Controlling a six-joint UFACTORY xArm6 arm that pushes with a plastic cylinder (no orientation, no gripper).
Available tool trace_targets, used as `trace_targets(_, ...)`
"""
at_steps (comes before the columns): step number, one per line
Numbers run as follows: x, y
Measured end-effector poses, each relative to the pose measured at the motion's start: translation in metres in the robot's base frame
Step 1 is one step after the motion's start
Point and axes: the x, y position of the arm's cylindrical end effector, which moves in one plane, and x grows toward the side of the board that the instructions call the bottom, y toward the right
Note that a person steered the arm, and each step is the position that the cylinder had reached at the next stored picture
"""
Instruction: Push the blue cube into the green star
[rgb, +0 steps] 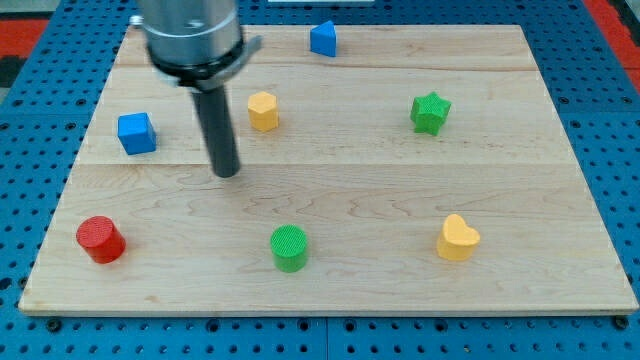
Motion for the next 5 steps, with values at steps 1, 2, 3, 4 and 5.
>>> trace_targets(1,-0.008,-0.076)
trace_targets(2,-0.032,-0.122)
trace_targets(3,-0.064,-0.114)
trace_targets(4,-0.025,-0.045)
trace_targets(5,-0.008,0.007)
